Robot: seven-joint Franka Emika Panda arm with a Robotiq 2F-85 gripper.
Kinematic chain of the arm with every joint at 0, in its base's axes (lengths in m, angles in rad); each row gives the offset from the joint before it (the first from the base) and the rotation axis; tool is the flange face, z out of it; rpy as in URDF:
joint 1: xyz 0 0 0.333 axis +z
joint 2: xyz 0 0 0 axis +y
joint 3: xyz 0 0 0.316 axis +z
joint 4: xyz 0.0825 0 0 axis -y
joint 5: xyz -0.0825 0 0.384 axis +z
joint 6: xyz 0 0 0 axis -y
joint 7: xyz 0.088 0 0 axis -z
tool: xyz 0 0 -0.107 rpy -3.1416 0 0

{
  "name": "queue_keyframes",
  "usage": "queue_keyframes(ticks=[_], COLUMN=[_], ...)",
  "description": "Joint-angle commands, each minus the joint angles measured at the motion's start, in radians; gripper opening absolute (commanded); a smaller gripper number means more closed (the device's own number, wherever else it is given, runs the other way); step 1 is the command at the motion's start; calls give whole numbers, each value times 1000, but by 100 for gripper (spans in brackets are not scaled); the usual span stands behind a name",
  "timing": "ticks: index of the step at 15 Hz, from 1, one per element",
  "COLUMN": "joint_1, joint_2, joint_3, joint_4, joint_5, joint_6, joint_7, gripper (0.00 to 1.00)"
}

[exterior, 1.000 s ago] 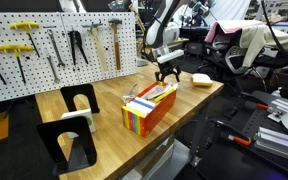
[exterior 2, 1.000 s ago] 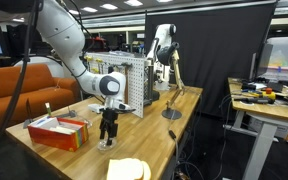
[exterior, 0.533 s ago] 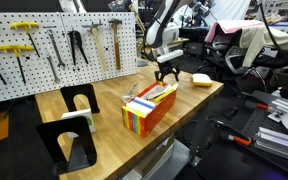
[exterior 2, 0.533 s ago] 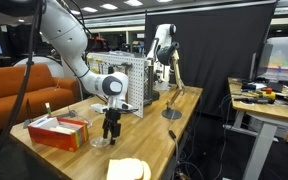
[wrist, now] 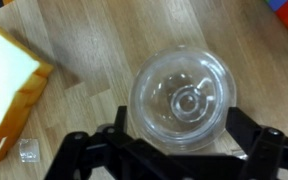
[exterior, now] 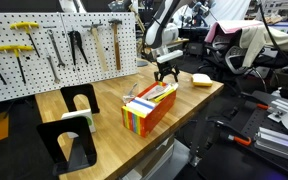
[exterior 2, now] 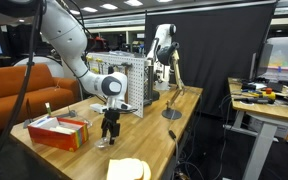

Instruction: Remove the blue spoon from the box, put it in the cup, move the cup slightly to the left and then move the lid to the left too

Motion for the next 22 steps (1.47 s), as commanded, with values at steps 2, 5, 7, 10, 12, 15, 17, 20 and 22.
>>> queue_keyframes(ticks=[2, 5, 7, 10, 12, 15, 17, 20, 22], joint_1=[4, 11, 13, 12, 10, 11, 6, -3, -3], joint_2=[-33, -45, -53, -79, -101, -153, -190, -211, -203], joint_3=[11, 15, 13, 9, 6, -9, -15, -13, -10], joint_4=[-16, -18, -23, -49, -74, -135, -183, -229, -237], joint_5=[0, -3, -4, -4, 3, 7, 12, 21, 23], joint_6=[15, 15, 16, 29, 48, 79, 92, 109, 118], joint_7=[-30, -35, -36, -33, -22, 11, 23, 25, 23], gripper=[100, 100, 100, 100, 100, 100, 100, 100, 100])
